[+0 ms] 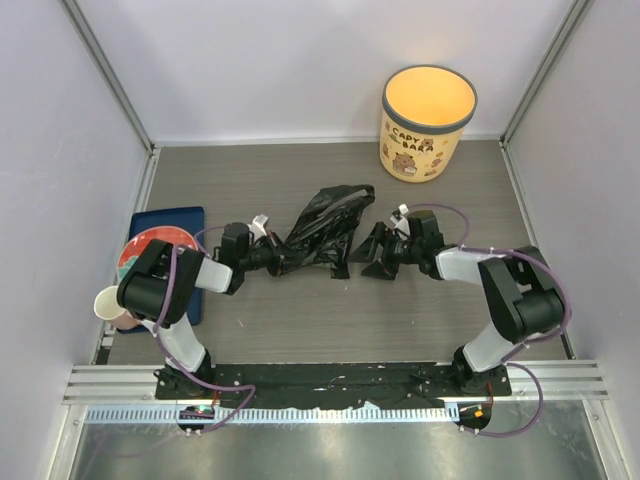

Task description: Put the trash bags into the trash bin

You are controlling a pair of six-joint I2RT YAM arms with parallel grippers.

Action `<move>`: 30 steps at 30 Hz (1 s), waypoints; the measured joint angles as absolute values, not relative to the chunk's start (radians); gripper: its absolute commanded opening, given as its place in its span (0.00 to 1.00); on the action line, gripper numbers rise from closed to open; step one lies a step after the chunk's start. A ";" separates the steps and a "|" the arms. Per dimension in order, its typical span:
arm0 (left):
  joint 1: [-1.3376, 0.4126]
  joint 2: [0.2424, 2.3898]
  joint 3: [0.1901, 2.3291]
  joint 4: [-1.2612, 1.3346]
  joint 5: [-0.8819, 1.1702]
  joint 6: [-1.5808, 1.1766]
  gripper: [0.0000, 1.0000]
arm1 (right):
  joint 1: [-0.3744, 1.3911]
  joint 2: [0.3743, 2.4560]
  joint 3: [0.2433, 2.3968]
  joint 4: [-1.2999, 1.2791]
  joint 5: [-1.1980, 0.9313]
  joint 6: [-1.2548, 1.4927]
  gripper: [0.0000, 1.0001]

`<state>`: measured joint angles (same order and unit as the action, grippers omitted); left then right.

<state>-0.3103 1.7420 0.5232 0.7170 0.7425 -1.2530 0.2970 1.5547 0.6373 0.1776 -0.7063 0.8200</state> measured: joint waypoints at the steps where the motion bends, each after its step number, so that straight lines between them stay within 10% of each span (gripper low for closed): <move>1: -0.317 1.744 0.524 0.737 0.741 -1.264 0.00 | 0.308 1.586 0.637 0.214 -0.701 0.834 0.79; 11: -0.355 1.764 0.538 0.820 0.742 -1.330 0.00 | 0.398 1.765 0.646 0.508 -0.641 0.969 0.53; 16: -0.355 1.763 0.538 0.820 0.744 -1.333 0.00 | 0.393 1.786 0.650 0.568 -0.619 1.001 0.01; 18: -0.355 1.763 0.538 0.818 0.744 -1.330 0.02 | 0.390 1.791 0.657 0.576 -0.620 1.005 0.01; 23: -0.327 1.687 0.539 0.654 0.783 -1.217 0.50 | 0.337 1.736 0.735 0.352 -0.619 0.866 0.01; 30: -0.213 1.306 0.749 -0.091 0.702 -0.535 0.83 | 0.239 1.377 0.788 -0.113 -0.559 0.470 0.01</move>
